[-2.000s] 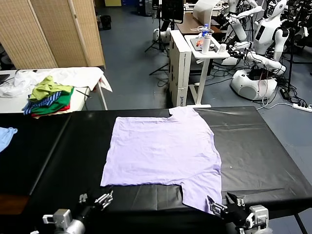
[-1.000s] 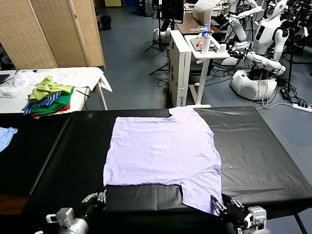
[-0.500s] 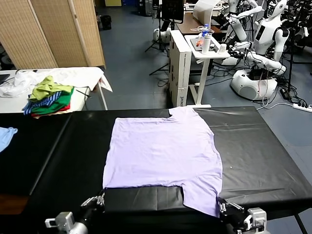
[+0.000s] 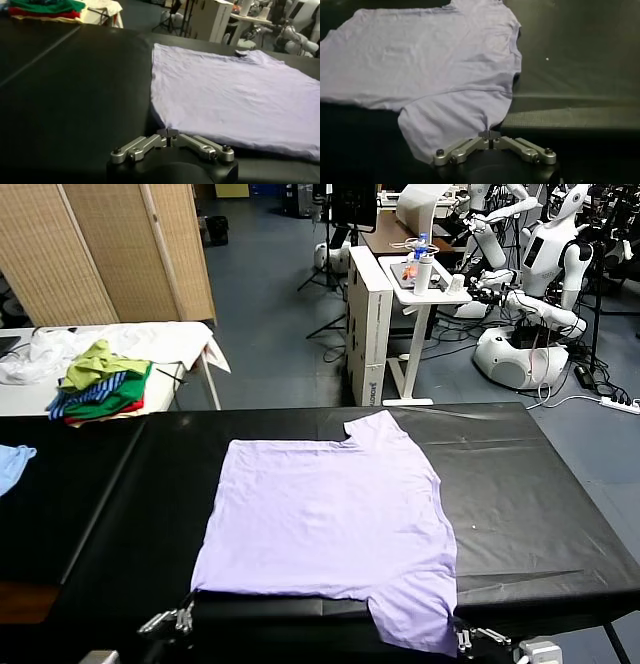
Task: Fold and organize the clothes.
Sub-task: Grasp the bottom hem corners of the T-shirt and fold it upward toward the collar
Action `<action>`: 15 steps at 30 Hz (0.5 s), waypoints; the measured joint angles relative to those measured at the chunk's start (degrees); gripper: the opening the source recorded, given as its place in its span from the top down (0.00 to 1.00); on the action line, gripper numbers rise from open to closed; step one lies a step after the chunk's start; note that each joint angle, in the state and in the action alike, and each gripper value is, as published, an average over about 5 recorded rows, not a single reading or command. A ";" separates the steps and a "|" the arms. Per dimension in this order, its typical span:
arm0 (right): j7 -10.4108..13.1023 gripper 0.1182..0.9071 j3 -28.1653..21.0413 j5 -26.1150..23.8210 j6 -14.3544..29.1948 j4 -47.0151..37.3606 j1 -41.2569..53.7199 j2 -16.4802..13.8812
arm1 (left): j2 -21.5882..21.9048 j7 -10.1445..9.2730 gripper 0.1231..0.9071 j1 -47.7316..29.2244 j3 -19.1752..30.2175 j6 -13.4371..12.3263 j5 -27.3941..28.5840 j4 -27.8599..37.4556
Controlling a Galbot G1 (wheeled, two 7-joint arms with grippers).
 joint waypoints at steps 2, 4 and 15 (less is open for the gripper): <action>0.04 0.97 -0.80 0.38 0.41 -1.69 3.27 -0.97 | -0.50 -0.09 0.97 -1.00 0.19 -0.37 -0.83 0.32; 0.03 0.97 -1.64 0.54 0.76 -3.87 6.46 -1.57 | -0.91 -0.30 0.97 -2.53 0.48 -0.60 -1.34 0.93; 0.32 0.97 -8.30 -0.13 0.12 -17.14 22.70 -1.16 | -0.01 -0.78 0.97 -14.89 3.34 -1.82 -1.97 7.38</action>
